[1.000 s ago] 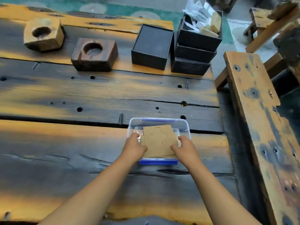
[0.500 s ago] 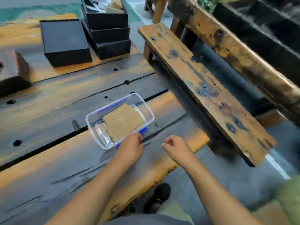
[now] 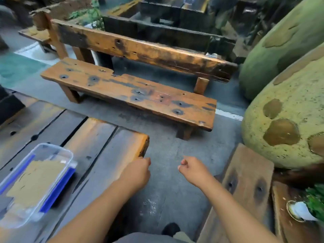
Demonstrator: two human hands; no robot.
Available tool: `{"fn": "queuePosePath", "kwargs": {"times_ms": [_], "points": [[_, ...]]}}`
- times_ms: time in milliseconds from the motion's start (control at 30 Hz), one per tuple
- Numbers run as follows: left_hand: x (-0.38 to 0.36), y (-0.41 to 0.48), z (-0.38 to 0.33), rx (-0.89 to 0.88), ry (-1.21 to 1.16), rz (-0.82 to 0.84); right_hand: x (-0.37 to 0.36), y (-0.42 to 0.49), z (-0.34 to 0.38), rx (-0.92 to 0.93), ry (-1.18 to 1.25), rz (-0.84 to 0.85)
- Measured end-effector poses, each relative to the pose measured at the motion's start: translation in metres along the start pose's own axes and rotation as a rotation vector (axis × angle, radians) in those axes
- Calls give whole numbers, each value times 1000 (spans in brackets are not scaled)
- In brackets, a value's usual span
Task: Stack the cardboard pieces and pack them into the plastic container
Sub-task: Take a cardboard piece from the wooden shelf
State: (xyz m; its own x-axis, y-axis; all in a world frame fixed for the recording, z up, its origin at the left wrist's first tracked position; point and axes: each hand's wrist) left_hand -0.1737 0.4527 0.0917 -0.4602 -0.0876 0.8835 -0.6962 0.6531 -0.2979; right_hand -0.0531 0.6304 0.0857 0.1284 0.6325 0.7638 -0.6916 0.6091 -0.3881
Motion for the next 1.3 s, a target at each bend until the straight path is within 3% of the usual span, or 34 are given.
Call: {"fn": "queuePosePath", "kwargs": {"times_ms": [133, 433, 667, 833, 967, 1033, 1300], "points": [[-16, 30, -93, -221, 120, 58, 51, -15, -77, -152, 58, -153], [-86, 39, -320, -910, 271, 210, 122, -137, -244, -659, 488, -619], [-155, 15, -438, -1286, 280, 450, 128, -226, -295, -979, 532, -714], [-186, 11, -490, -1406, 299, 589, 131, -246, -297, -1125, 578, -758], [-193, 3, -520, -1426, 267, 670, 151, -257, -297, -1109, 597, -779], [-192, -8, -552, -1505, 247, 688, 174, -268, -297, -1127, 635, -903], [-164, -86, -641, -1739, 133, 591, 235, -348, -307, -1197, 411, -1019]]}}
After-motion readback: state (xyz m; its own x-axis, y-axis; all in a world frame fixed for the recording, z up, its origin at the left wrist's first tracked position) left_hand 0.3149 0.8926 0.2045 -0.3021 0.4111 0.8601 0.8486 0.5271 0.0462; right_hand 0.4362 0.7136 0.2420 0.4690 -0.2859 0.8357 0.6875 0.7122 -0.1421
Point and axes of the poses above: each hand's wrist, its own y-axis towards the middle knuckle, its own x-axis out of the back of the hand, z = x × y, and after that the axes turned 5 degrees about -z, right-handed
